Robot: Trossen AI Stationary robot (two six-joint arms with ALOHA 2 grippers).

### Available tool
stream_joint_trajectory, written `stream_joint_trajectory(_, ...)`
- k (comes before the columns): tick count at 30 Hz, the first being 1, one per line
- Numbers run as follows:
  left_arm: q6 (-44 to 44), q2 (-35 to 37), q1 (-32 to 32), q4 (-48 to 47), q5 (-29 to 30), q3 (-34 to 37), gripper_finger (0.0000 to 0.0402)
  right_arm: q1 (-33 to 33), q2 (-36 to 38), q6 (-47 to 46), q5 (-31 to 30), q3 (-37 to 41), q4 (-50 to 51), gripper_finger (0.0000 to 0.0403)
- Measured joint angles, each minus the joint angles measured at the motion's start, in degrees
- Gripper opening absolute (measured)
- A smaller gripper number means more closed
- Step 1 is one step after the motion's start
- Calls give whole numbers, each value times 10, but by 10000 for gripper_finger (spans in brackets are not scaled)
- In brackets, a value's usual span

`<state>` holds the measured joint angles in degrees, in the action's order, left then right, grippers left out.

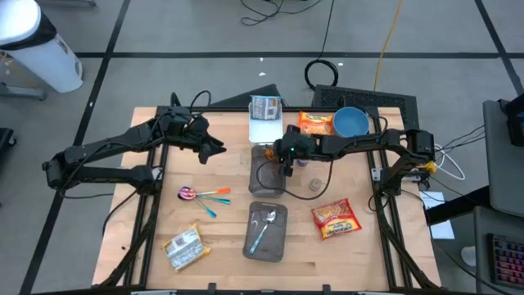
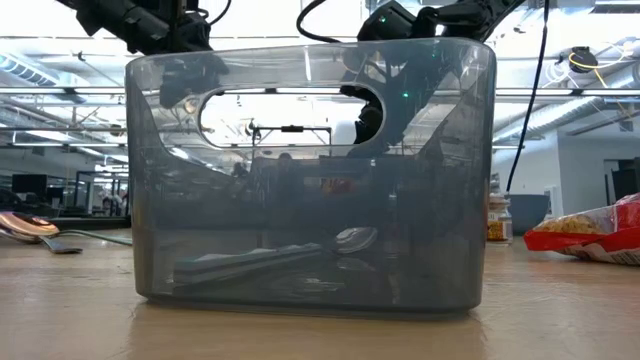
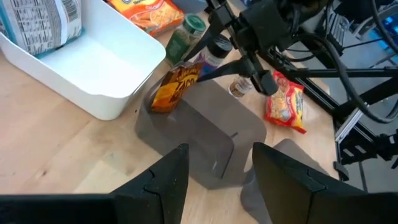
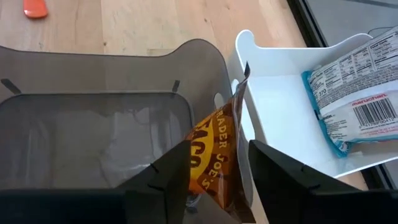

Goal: Pick & Place Food Item
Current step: Put the blue spoon into the bottom black bin

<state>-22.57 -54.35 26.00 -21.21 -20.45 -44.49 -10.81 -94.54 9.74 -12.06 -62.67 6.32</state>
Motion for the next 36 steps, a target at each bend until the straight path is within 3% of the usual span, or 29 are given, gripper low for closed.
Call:
stream_joint_trajectory(12,42,2,11,-97,-1,0,186,-1,47,-4,-27,1,5,161)
stream_joint_trajectory(17,50,20,11,-127,-5,0,186,-8,72,-47,-31,1,6,159)
stream_joint_trajectory(26,41,134,11,-229,10,0,186,-16,135,-177,-27,0,6,160)
stream_joint_trajectory(33,13,219,-3,-355,26,0,186,8,166,-257,-26,0,-58,158)
stream_joint_trajectory(36,7,238,-14,-427,30,0,186,27,169,-271,1,0,-97,156)
